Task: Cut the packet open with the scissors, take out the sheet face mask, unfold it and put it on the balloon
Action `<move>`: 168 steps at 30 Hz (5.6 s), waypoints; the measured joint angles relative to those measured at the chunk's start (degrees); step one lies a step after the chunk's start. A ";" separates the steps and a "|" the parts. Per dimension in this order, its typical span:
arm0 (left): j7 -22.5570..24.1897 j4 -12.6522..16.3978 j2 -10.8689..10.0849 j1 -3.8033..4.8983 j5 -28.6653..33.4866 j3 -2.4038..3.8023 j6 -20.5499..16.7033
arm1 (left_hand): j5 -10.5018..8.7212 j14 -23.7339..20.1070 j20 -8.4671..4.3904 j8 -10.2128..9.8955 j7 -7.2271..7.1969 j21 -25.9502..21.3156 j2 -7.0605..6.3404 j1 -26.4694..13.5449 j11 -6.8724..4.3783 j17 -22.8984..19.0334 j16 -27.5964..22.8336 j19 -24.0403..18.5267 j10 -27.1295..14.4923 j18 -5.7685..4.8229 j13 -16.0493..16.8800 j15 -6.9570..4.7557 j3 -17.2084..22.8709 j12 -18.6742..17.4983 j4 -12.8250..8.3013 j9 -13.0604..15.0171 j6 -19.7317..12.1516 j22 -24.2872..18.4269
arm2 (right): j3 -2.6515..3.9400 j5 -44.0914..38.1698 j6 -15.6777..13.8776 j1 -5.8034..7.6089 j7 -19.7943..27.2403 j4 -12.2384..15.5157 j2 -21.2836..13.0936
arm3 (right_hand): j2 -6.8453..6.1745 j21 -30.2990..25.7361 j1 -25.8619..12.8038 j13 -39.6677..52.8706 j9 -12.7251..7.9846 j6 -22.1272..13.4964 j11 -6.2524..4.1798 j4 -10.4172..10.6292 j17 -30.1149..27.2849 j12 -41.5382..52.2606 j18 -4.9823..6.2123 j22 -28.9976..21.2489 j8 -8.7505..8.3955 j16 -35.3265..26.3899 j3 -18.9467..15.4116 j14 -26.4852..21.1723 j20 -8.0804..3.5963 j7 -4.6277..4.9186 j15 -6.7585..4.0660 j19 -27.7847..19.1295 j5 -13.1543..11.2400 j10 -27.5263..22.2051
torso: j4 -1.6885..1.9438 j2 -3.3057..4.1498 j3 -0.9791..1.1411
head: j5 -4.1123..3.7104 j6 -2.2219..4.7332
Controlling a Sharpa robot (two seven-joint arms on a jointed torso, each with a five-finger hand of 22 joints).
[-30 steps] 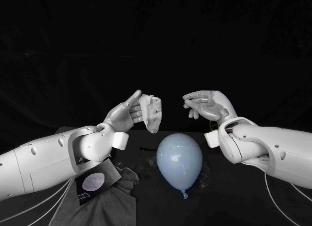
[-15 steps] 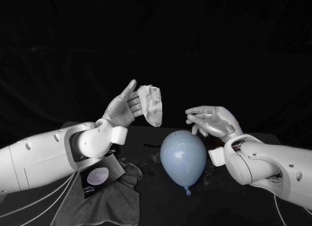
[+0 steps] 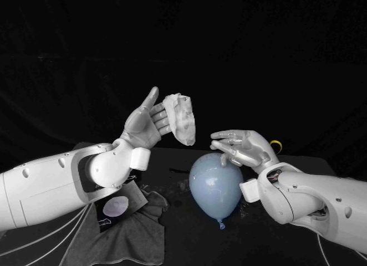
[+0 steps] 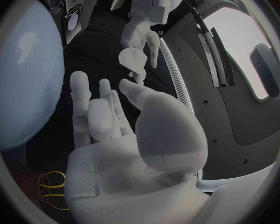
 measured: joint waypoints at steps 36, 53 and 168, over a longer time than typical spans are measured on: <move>0.46 2.07 1.47 0.00 0.46 0.19 0.09 | 0.00 -0.58 0.03 -0.28 -0.09 -0.89 0.90 -0.90 0.18 -0.02 -0.22 -2.92 -1.24 -0.06 -0.04 0.22 -0.95 0.00 0.00 -0.12 -0.90 -0.23 | 0.02 6.65 7.71 0.00 -0.44 -2.67 6.49 | 2.28 -2.05 1.39 -6.67 0.58 2.89 -0.72 3.32 -2.56 -1.01 0.58 -1.92 -0.42 -0.89 -6.58 -2.36 0.87 -1.42 0.44 -1.93 -0.99 0.58 | 0.03 -0.02 -0.06 | -1.05 1.08; 0.46 1.30 1.57 0.00 0.77 0.19 -0.02 | 0.00 -0.58 0.04 -0.27 -0.09 -1.11 1.34 -0.47 0.18 -0.03 -0.22 -3.75 -1.23 -0.09 -0.04 0.22 -1.10 0.01 -0.15 0.01 -0.90 -0.22 | 0.02 10.20 10.12 -0.05 0.15 -1.90 5.83 | 4.32 -2.02 2.36 -7.88 0.86 4.64 -1.41 4.17 -2.99 -1.01 0.45 -1.86 -0.19 -0.89 -4.78 -2.34 0.25 -2.17 -0.35 -2.13 -0.99 2.75 | -0.02 0.01 0.01 | -1.07 1.50; -7.21 -7.43 2.96 2.59 -34.65 -0.63 -15.73 | 0.18 3.26 -4.50 11.43 1.02 25.81 -1.19 28.60 -6.54 11.30 28.02 -7.02 24.44 -0.41 0.72 -6.25 13.19 7.00 -14.10 5.16 20.71 16.93 | 0.55 -2.32 39.87 15.71 -24.53 -18.49 6.82 | 7.07 5.99 2.72 -2.97 3.69 8.37 -4.84 -1.14 -2.02 1.88 -0.27 2.80 7.52 -1.34 5.91 0.26 -2.93 -4.92 -3.69 1.09 -0.96 13.88 | -0.03 -0.26 -0.06 | -4.66 5.67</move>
